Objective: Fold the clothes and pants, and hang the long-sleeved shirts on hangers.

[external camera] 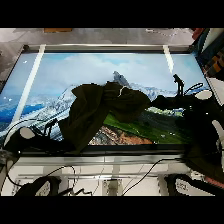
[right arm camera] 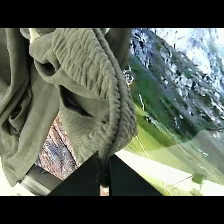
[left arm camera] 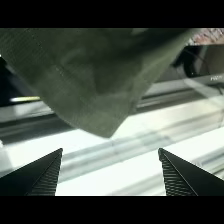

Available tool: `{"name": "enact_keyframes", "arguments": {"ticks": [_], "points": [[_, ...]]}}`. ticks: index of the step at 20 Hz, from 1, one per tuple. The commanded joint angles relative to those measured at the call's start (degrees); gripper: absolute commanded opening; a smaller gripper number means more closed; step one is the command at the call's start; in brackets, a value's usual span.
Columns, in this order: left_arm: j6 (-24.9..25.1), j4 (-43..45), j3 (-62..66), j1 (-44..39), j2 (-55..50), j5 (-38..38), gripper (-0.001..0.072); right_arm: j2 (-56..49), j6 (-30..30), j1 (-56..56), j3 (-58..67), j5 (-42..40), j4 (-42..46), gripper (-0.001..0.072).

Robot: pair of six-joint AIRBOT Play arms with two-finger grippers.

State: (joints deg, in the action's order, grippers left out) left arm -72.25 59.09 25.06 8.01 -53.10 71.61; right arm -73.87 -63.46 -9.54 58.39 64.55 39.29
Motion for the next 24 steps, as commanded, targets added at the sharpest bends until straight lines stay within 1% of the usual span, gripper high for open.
{"name": "enact_keyframes", "arguments": {"ticks": [1, 5, 7, 9, 12, 13, 14, 16, 17, 18, 19, 21, 22, 24], "points": [[1.36, -2.10, -2.75, 0.00, -0.13, -4.11, 0.0659, 0.04, 0.00, -0.04, 0.07, -0.07, 0.00, 0.0026], [1.70, -0.90, -2.75, -0.17, -3.54, -4.39, 0.0658, 0.04, 0.00, -0.04, 0.04, -0.07, 0.00, 0.0026], [4.90, -4.04, -2.75, -0.17, -5.60, -5.46, 0.0651, 0.04, 0.00, -0.04, 0.04, -0.07, 0.00, 0.0026], [8.44, -8.98, -2.75, -0.17, -7.32, -7.63, 0.0651, 0.04, 0.00, -0.04, 0.07, -0.09, 0.00, 0.0026], [11.26, -11.19, -2.73, -0.17, -8.92, -10.97, 0.0647, 0.04, 0.02, -0.04, 0.07, -0.04, 0.00, 0.0026], [12.26, -12.00, -2.73, -0.17, -9.20, -10.88, 0.0530, 0.04, 0.02, -0.04, 0.07, -0.04, 0.00, 0.0026], [13.07, -12.83, -2.73, -0.17, -9.31, -10.49, 0.0482, 0.04, 0.04, -0.04, 0.07, -0.04, 0.00, 0.0026], [15.08, -13.31, -2.73, -0.17, -9.31, -9.68, 0.0481, 0.04, 0.13, -0.04, 0.07, -0.09, 0.00, 0.0026], [15.89, -13.33, -2.73, -0.17, -9.31, -9.20, 0.0461, 0.04, 0.13, -0.04, 0.07, -0.07, 0.00, 0.0026], [16.20, -13.33, -2.73, -0.17, -9.31, -8.83, 0.0338, 0.04, 0.13, -0.04, 0.07, -0.04, -0.02, 0.0026], [16.20, -13.33, -2.71, -0.17, -9.31, -8.55, 0.0119, 0.07, 0.13, -0.04, 0.07, 0.02, -0.04, 0.0026], [16.22, -13.33, -2.56, -0.15, -9.31, -7.89, 0.0038, 0.09, 0.13, -0.04, 0.31, 0.68, -0.17, 0.0026], [16.63, -13.35, -2.38, -0.15, -9.29, -7.54, 0.0020, 0.26, 0.15, -0.04, 0.61, 0.70, -0.26, 0.0026], [17.46, -13.33, -0.42, -0.11, -9.29, -7.32, 0.0019, 0.87, 0.15, -0.04, 2.54, 0.28, 0.11, 0.0026]]}}
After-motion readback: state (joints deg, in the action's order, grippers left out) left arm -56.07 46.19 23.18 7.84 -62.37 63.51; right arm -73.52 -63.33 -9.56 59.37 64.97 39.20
